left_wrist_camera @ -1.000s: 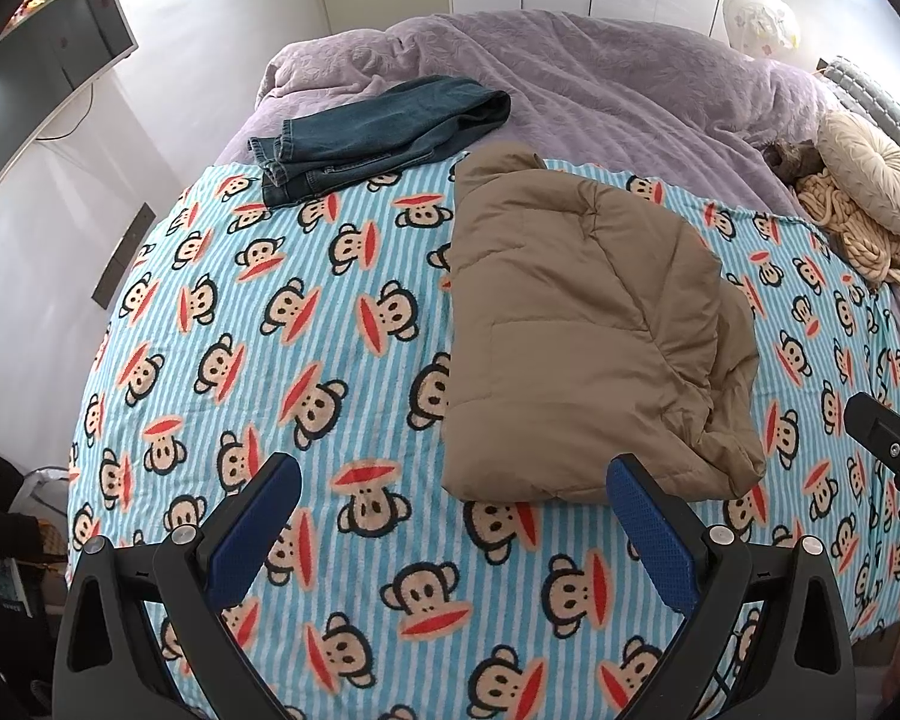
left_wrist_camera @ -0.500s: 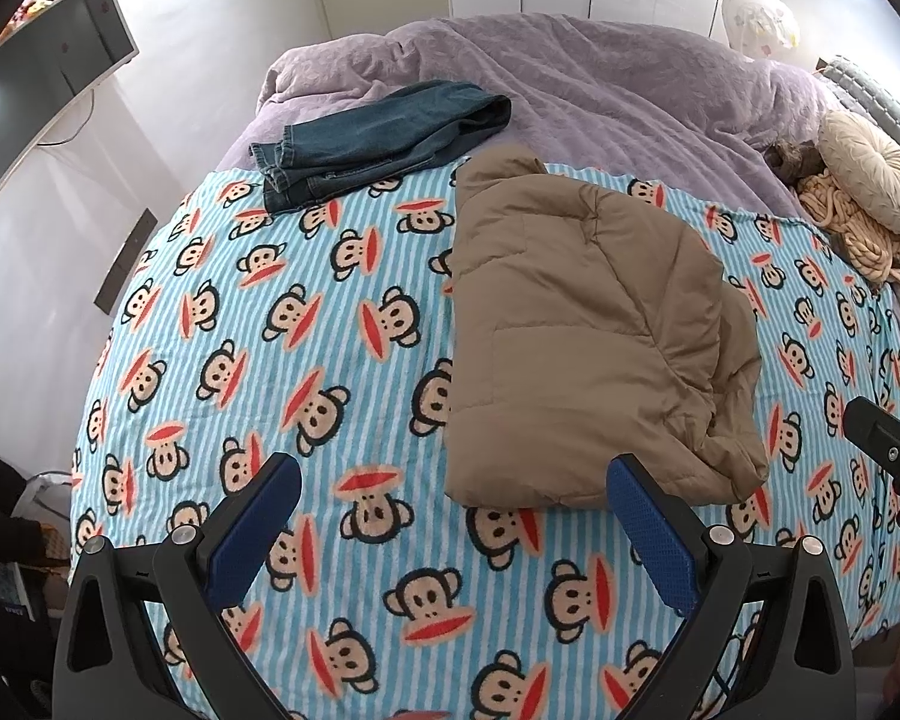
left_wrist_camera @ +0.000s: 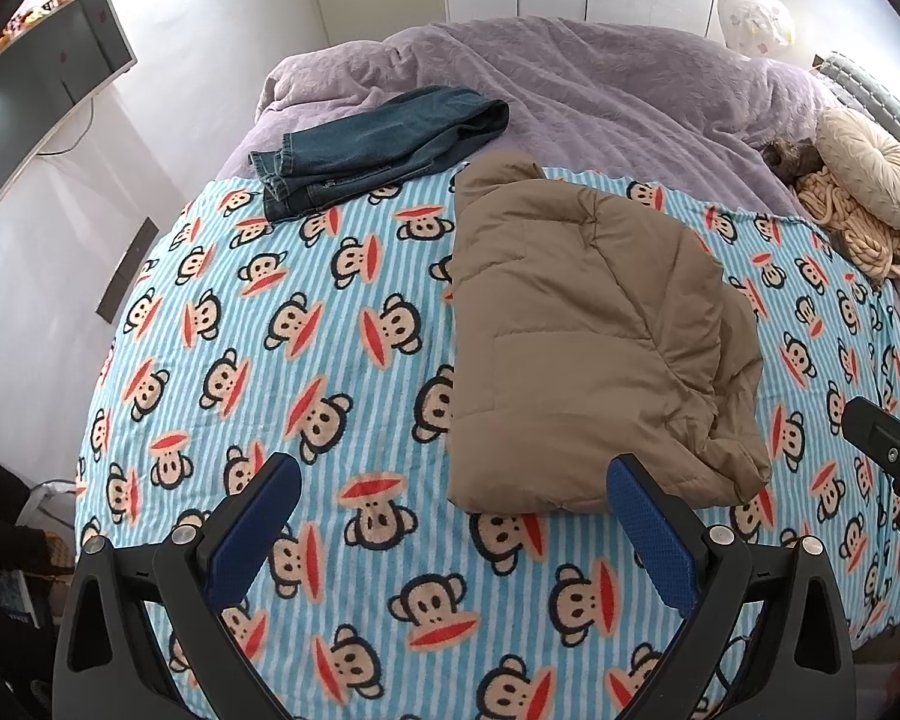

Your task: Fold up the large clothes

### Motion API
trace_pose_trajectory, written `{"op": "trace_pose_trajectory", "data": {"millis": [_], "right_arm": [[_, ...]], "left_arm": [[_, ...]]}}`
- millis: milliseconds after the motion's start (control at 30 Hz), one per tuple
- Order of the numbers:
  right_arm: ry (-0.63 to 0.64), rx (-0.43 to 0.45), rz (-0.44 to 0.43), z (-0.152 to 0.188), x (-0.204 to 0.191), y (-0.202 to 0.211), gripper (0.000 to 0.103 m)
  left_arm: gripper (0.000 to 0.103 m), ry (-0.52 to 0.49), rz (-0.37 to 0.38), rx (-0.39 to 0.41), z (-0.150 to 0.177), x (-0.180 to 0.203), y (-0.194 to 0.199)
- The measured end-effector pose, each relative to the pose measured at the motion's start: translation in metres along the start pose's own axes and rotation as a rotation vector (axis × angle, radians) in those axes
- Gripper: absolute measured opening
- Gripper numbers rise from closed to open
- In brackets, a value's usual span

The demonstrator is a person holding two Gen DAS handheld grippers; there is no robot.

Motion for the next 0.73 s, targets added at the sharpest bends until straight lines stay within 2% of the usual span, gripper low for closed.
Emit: {"op": "trace_pose_trajectory", "data": {"millis": [733], "right_arm": [[0.001, -0.004, 0.002, 0.0031, -0.0038, -0.0003, 0.103]], "left_arm": [[0.102, 0.004, 0.004, 0.011, -0.0031, 0.0007, 0.0016]]}}
Point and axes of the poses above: each gripper's, at about its wrist camera, not at the fingertips, and y roughly against the way its jaws point, x to its right, z to its underside, the point moved 3 cm from there along -y, roughly the way its jaws point, and after that the axes turned 1 degree about -x, right-handed, at the moved point
